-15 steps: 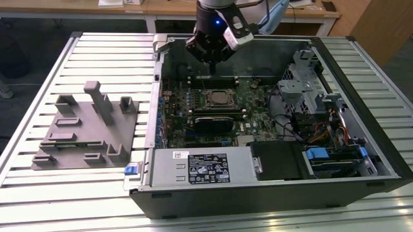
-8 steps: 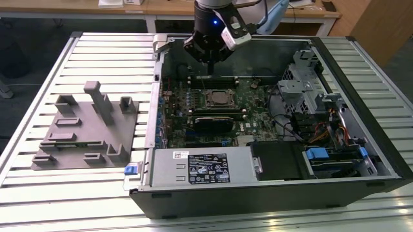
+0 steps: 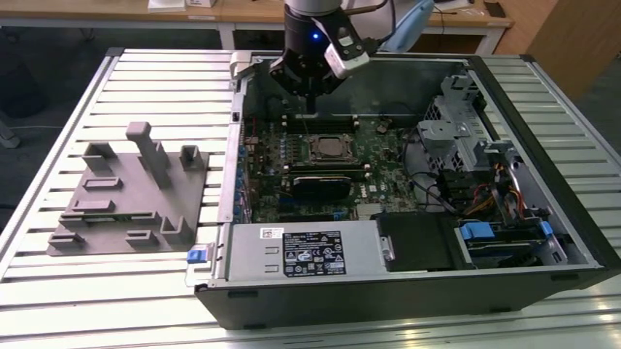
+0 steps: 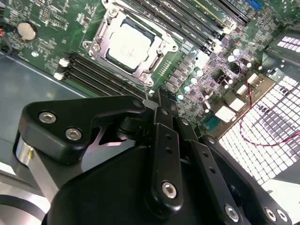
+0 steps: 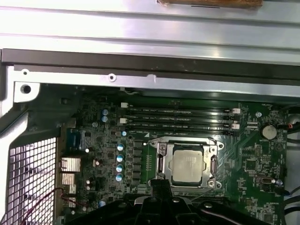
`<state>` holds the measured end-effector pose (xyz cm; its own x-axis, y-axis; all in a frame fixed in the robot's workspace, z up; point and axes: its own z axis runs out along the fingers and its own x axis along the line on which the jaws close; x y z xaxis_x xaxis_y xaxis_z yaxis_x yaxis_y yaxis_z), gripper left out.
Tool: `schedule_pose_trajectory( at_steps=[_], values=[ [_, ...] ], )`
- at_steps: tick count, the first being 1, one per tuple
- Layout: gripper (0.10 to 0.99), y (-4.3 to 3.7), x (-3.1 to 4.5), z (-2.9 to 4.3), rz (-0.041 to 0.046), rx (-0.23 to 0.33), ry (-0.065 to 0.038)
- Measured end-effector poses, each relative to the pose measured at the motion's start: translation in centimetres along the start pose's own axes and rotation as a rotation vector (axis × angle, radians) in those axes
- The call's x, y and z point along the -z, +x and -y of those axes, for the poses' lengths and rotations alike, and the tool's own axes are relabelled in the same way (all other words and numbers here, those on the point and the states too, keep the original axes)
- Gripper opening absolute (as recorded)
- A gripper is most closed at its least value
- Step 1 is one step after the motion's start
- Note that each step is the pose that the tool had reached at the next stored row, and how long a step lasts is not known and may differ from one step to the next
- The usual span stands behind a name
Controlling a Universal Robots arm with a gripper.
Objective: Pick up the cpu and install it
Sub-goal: 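Install the first cpu locking lever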
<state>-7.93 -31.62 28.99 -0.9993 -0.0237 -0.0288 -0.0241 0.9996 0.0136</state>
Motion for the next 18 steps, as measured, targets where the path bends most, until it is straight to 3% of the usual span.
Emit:
schedule_pose_trajectory(
  at_steps=[6, 12, 18],
  values=[
    [0.106, 1.13, -1.13, -0.01, -0.0001, 0.000, 0.000],
    [0.106, 1.72, -1.98, -0.08, 0.0000, 0.000, 0.000],
    [0.106, 2.14, -2.72, -0.59, 0.0000, 0.000, 0.000]
  ],
)
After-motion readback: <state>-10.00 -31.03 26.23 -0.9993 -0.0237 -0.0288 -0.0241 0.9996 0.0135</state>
